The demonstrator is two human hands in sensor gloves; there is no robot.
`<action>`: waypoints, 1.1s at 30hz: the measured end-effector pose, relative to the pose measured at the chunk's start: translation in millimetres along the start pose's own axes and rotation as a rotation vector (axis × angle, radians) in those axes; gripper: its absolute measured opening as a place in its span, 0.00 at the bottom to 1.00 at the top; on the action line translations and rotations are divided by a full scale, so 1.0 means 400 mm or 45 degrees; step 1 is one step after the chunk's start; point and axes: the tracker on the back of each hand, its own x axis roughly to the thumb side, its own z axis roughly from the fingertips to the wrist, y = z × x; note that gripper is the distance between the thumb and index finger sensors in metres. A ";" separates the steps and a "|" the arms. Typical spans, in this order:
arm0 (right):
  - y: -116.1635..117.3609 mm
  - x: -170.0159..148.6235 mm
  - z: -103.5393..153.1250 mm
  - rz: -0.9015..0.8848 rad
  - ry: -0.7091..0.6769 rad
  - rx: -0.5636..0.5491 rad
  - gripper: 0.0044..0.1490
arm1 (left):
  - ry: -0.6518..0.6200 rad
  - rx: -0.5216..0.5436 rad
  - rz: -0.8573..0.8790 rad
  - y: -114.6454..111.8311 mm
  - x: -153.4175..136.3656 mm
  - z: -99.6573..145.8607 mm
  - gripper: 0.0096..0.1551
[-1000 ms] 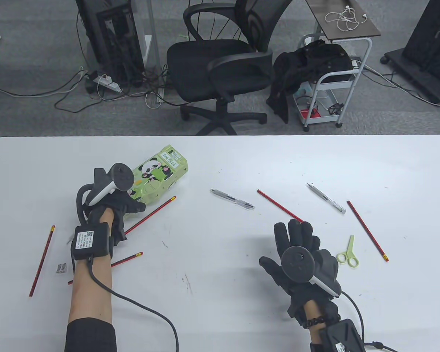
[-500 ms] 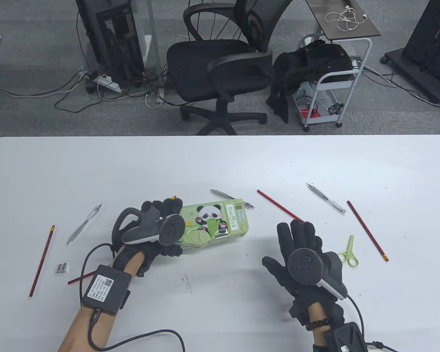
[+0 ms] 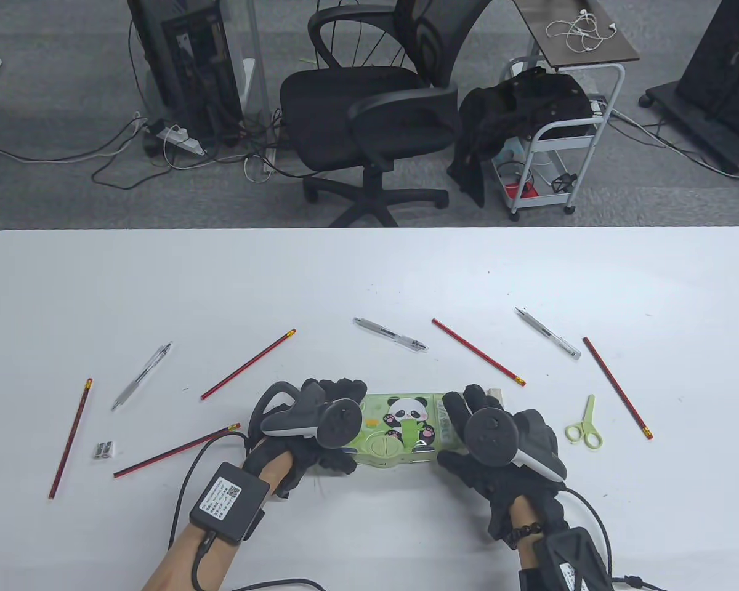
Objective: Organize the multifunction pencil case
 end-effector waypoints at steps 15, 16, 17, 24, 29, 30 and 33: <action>0.015 -0.001 -0.013 0.003 0.019 -0.043 0.53 | 0.166 0.012 0.092 -0.001 -0.012 0.042 0.64; 0.015 -0.002 -0.013 0.004 0.020 -0.048 0.53 | 0.161 0.026 0.095 -0.001 -0.012 0.043 0.63; 0.015 -0.002 -0.014 0.003 0.021 -0.054 0.53 | 0.157 0.045 0.078 0.001 -0.012 0.043 0.63; 0.012 -0.002 -0.014 -0.002 0.023 -0.081 0.52 | 0.131 0.010 0.158 0.017 -0.028 0.037 0.60; 0.014 -0.006 -0.014 -0.025 0.023 -0.085 0.53 | 0.118 -0.096 0.409 0.046 -0.070 0.036 0.58; 0.014 -0.006 -0.014 -0.025 0.024 -0.085 0.52 | 0.113 -0.098 0.484 0.053 -0.084 0.036 0.57; 0.013 -0.005 -0.013 -0.014 0.025 -0.078 0.52 | 0.110 -0.054 0.676 0.078 -0.122 0.042 0.54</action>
